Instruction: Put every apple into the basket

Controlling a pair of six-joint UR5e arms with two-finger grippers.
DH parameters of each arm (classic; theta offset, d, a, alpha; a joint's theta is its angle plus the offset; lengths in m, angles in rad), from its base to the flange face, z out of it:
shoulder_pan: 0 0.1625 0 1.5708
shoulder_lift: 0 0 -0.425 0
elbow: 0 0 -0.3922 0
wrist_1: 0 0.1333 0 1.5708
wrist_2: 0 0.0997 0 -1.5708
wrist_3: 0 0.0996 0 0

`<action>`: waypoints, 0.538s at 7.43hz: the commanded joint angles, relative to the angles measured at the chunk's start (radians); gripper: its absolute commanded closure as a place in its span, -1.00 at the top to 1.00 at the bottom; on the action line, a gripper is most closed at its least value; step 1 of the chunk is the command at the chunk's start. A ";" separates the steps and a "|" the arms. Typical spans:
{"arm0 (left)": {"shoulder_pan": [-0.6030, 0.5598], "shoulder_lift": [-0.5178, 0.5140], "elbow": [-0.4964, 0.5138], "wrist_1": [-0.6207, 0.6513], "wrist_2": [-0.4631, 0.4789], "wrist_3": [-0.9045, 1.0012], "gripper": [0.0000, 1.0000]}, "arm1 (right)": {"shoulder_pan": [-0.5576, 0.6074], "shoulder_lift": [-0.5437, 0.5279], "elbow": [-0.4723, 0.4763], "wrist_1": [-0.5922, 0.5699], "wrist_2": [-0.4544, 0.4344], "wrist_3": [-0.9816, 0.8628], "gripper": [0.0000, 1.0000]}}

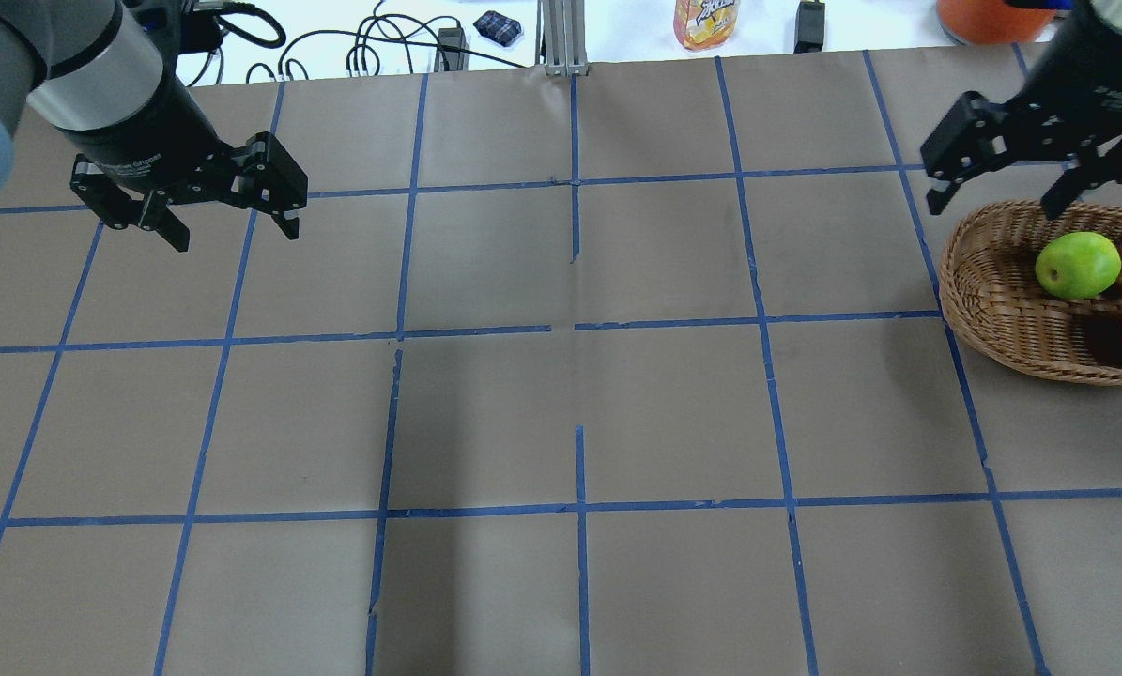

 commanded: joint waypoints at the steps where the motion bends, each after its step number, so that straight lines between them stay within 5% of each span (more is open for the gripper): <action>1: 0.001 -0.012 0.023 -0.018 0.014 0.000 1.00 | 0.084 0.007 0.008 -0.101 -0.001 0.086 1.00; 4: 0.003 -0.016 0.026 -0.015 0.015 0.011 1.00 | 0.085 0.002 0.014 -0.111 0.002 0.088 1.00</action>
